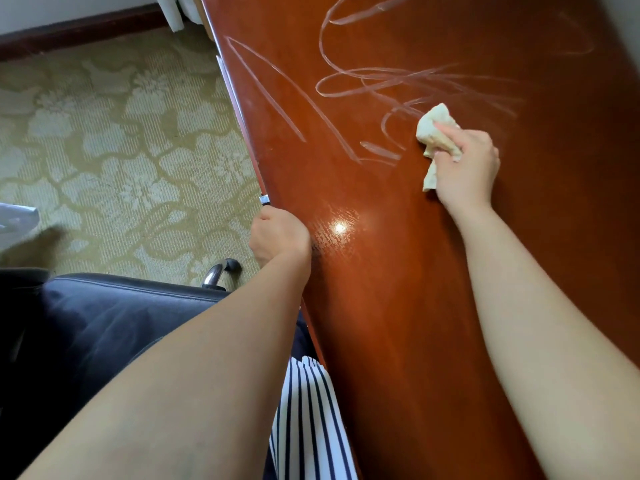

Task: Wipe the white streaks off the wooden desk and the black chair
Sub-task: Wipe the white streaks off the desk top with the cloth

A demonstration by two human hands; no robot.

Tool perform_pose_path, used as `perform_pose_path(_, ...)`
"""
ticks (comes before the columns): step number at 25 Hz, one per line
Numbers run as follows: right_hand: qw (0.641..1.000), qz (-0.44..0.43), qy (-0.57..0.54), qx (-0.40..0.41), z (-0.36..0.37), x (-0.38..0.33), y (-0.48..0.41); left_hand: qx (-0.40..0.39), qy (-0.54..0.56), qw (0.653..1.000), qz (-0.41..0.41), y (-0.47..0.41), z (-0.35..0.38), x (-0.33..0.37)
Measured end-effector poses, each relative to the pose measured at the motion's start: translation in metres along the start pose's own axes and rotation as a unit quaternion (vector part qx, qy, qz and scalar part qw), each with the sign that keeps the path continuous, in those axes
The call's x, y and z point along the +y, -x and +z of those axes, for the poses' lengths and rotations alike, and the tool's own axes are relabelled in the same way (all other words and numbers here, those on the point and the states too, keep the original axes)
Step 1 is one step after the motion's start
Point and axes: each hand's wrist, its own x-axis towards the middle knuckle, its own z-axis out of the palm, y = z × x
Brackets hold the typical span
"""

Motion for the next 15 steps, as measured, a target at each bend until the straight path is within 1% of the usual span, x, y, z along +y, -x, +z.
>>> perform_pose_path(4,0.996,-0.072,-0.018,-0.05,-0.001,0.003,0.04,-0.001,0.004,1.0,-0.001,0.002,0.0,0.001)
perform_pose_path(7,0.981,-0.152,-0.027,-0.114,0.001,0.01,0.081,-0.002,0.005,1.0,0.002,0.003,-0.001,0.0)
perform_pose_path(10,0.94,-0.245,-0.044,-0.232,-0.008,0.018,0.104,-0.002,0.009,1.0,0.005,0.003,-0.001,-0.001)
perform_pose_path(12,0.911,-0.285,-0.046,-0.296,-0.018,0.021,0.093,0.0,0.01,1.0,0.011,0.005,-0.001,-0.001)
perform_pose_path(13,0.903,-0.301,-0.039,-0.303,-0.019,0.019,0.082,0.004,0.01,1.0,0.014,0.005,0.0,0.0)
perform_pose_path(15,0.908,-0.316,-0.018,-0.275,-0.015,0.009,0.061,0.007,0.007,1.0,0.018,0.003,0.0,0.0)
